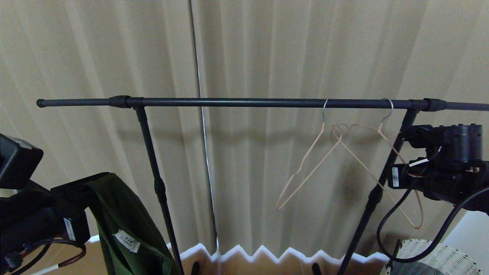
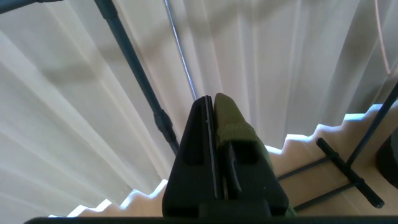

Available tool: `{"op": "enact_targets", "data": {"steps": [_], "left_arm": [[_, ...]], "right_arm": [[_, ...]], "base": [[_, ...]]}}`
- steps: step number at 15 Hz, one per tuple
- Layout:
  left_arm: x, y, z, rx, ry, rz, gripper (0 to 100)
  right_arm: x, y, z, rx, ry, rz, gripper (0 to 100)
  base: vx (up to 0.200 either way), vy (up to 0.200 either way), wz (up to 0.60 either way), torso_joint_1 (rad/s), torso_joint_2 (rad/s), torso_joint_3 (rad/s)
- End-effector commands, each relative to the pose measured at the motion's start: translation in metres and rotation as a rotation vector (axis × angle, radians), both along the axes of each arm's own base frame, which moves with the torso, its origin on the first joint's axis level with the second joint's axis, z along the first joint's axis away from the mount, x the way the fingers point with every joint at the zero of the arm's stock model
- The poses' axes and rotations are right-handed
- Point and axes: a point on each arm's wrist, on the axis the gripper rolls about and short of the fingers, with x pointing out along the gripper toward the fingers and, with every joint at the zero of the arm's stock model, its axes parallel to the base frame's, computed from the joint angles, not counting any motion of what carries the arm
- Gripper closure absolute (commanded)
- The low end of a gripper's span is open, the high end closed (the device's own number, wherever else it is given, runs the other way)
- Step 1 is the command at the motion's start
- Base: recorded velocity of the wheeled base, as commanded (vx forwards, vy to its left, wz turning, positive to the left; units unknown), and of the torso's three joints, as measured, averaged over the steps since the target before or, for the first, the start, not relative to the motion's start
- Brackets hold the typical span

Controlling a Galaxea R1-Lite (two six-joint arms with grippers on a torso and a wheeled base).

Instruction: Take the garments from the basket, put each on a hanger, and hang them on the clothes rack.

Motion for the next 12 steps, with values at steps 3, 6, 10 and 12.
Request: {"op": "enact_targets", "data": {"steps": [3, 6, 10, 12], "left_arm": [[-0.002, 0.001, 0.001, -0.002, -0.009, 0.002, 100], [-0.002, 0.001, 0.0, 0.0, -0.008, 0.002, 100], [-0.003, 0.001, 0.0, 0.002, -0.008, 0.003, 100], [-0.003, 0.001, 0.0, 0.002, -0.008, 0.003, 100]], "right_arm": [[-0.001, 0.0, 0.002, 0.001, -0.008, 0.002, 100], [-0.004, 0.001, 0.008, 0.004, -0.037, 0.005, 100], [-0.017, -0.001, 0.026, 0.014, -0.108, 0.002, 100], [-0.025, -0.002, 0.032, 0.016, -0.129, 0.002, 100]], "base": [[0.0, 0.0, 0.0, 0.0, 0.0, 0.0], [0.0, 0.0, 0.0, 0.0, 0.0, 0.0], [0.0, 0.0, 0.0, 0.0, 0.0, 0.0], [0.0, 0.0, 0.0, 0.0, 0.0, 0.0]]}}
